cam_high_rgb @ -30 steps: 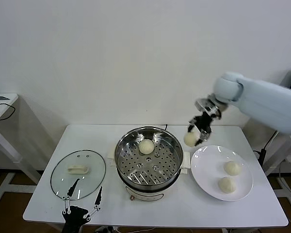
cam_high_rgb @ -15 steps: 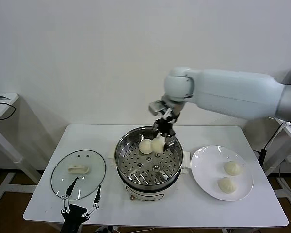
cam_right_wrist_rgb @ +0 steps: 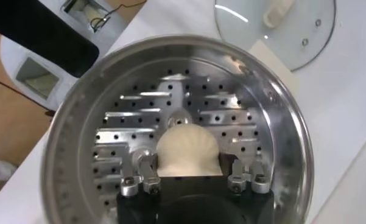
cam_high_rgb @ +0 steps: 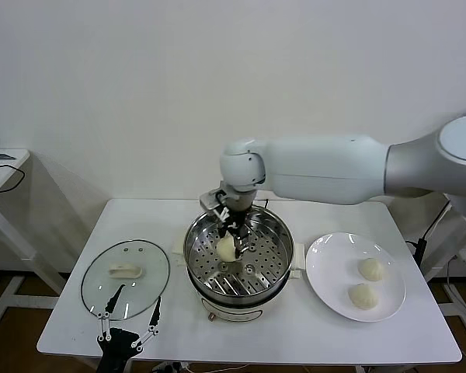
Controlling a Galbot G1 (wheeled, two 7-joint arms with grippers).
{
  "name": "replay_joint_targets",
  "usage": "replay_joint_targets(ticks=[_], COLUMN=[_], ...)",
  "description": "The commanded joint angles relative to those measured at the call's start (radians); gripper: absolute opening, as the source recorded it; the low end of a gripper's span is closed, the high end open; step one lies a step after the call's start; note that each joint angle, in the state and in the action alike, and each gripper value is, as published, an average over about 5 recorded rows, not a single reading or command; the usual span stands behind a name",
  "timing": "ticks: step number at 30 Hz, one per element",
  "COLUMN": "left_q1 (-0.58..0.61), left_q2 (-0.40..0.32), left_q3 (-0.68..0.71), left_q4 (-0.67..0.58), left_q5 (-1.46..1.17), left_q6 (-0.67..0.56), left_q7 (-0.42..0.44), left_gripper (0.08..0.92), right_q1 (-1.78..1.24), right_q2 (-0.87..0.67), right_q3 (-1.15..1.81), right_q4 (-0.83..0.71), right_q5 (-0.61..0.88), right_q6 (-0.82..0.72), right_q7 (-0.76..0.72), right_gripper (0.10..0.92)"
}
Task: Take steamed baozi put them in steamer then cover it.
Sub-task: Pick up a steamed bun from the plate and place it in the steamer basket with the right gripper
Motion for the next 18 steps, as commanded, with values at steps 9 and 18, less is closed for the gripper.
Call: replay_joint_targets(ticks=[9, 18], left_q1=[-0.002, 0.003], left_q2=[0.001, 0.002], left_q3=[-0.004, -0.013], left_q4=[0.004, 0.003], left_q5=[-0.002, -0.002], left_q6=[-0.001, 0.0], left_q7=[-0.002, -0.003], left_gripper=[0.823, 0.823], right_q1=[-0.055, -0.085], right_q2=[0.061, 0.065], right_q3=[-0.006, 0.008], right_q4=[-0.034, -0.047], right_q5=[0.013, 0.017], right_q6=[-0.025, -0.024], right_q7=[0.065, 0.084], right_gripper=[0.661, 0.665])
